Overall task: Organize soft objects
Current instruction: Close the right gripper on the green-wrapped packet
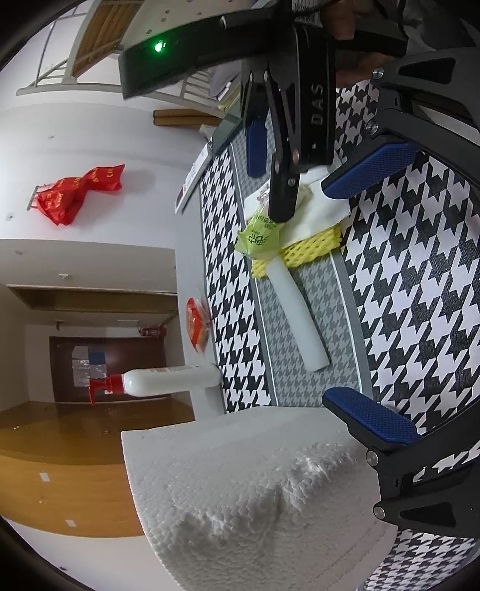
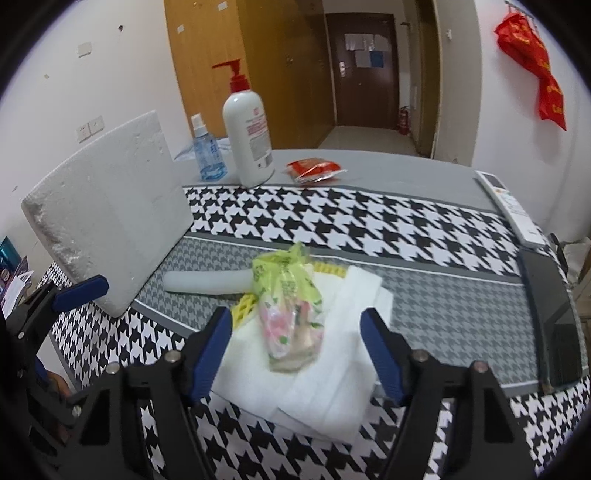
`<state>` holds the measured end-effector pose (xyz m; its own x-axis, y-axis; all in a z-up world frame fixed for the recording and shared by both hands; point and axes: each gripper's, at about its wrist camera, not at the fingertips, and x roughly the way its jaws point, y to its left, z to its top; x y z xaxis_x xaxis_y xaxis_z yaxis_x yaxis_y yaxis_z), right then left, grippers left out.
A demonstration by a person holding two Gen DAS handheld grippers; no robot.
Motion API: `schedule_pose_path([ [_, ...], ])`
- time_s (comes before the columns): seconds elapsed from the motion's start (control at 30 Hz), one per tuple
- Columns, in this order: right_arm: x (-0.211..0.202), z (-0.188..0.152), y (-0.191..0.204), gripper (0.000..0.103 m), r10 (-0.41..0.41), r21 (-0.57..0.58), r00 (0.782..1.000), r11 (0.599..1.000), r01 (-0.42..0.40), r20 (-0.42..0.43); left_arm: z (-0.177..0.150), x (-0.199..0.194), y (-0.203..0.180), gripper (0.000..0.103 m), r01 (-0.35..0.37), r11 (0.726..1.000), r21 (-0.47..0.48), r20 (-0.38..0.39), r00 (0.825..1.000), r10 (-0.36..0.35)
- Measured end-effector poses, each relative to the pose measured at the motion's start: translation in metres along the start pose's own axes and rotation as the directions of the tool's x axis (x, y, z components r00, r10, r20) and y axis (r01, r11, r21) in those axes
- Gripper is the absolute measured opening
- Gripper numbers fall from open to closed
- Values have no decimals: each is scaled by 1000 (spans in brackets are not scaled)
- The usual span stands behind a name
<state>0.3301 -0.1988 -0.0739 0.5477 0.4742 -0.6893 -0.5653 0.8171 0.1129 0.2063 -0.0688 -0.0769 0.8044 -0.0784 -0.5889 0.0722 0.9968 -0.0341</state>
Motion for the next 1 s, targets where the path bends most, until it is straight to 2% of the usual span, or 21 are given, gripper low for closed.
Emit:
schedule_pose_path([
  [0.13,8,1,1,75,4,-10,1000,1000,-4,-19,0,2,4,102,-13,1000,-13,-15,1000,12],
  [0.27,13,1,0,65,4,-9,999,1000,-5,-37,0,5,10,102,-15,999,-47,-34,999,13],
  [0.5,22,1,0,64,11,-16,998,1000,-12,-61,0,6,7,102,-13,999,-39,-44,999,11],
  [0.53,23,1,1,62,11,-18,998,1000,-12,-63,1,7,7,102,-12,999,-41,-46,999,10],
  [0.6,25,1,1,47,9,-23,998,1000,-10,-67,1,6,7,102,-14,999,-45,-48,999,12],
  [0.7,22,1,2,35,5,-28,998,1000,-6,-63,1,6,8,102,-16,999,-45,-46,999,14],
  [0.8,17,1,4,28,5,-33,999,999,-7,-50,1,5,6,102,-16,999,-39,-47,999,14],
  [1.0,1,-1,2,26,-4,-15,1000,1000,3,-25,1,0,3,102,-16,999,-36,-36,999,15],
])
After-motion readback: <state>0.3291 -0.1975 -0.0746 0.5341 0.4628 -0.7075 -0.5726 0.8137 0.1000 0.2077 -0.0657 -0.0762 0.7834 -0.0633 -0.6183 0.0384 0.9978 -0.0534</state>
